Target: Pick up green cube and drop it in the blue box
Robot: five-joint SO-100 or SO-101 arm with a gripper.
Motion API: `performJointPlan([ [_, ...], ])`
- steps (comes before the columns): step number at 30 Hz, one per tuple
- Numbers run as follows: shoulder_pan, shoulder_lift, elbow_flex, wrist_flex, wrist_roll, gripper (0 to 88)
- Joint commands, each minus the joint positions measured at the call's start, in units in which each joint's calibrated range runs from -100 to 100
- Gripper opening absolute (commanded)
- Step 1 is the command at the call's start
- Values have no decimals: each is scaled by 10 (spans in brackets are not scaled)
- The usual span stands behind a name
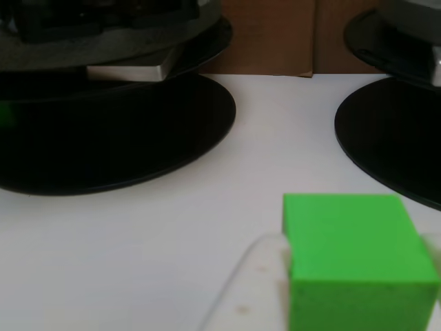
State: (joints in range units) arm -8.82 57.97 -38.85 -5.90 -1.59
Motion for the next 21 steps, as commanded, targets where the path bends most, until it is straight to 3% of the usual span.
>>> performJointPlan([
  [1, 13, -113, -24, 73, 2, 16],
  [21, 46, -346, -26, 418, 1, 17],
])
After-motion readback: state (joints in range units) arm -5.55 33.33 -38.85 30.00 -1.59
